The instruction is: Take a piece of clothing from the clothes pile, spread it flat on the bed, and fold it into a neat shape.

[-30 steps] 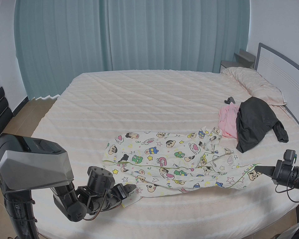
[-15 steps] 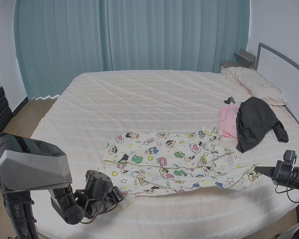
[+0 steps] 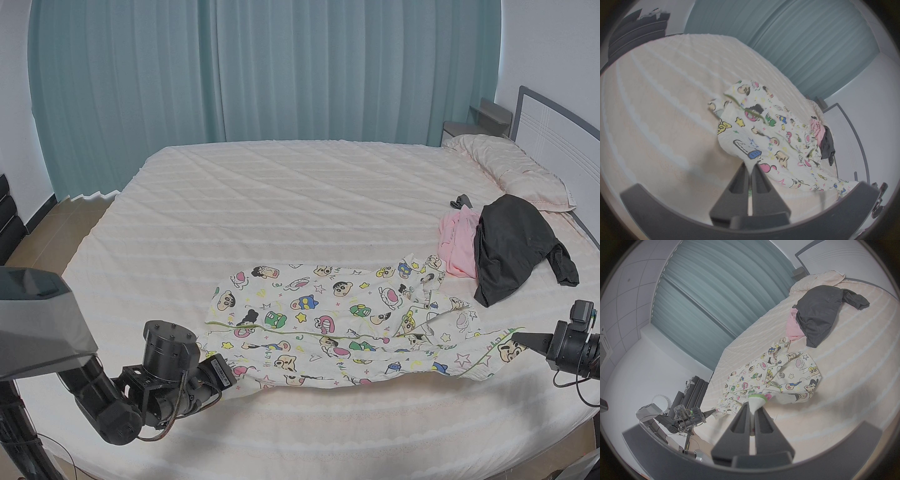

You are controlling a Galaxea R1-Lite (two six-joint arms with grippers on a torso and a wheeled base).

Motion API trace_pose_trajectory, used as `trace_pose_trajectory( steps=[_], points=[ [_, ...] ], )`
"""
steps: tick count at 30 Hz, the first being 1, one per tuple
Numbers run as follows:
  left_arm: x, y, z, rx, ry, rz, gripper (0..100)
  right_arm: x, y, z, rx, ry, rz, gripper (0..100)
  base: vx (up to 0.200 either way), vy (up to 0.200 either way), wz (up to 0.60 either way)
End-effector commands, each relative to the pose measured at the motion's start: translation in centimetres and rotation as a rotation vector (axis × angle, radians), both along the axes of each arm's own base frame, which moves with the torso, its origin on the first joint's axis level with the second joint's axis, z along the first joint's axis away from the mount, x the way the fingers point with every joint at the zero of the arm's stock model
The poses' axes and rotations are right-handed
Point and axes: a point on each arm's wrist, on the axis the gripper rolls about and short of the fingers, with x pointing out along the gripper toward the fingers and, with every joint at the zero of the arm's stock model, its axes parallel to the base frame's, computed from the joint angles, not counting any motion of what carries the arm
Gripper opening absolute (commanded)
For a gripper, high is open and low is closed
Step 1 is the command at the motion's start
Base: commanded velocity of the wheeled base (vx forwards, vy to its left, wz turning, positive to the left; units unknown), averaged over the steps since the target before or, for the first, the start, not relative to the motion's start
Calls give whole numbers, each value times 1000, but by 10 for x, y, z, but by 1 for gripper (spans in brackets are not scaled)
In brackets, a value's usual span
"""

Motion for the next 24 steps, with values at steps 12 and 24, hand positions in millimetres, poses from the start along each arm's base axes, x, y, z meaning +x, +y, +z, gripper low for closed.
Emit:
trace_pose_trajectory(
  steps=[12, 24],
  points=[
    [41, 43, 140, -19, -219, 92, 0, 9, -3, 34, 47, -102, -55, 0, 0, 0, 0],
    [15, 52, 141, -57, -187, 9, 0, -9, -1, 14, 53, -27, -56, 0, 0, 0, 0]
  ],
)
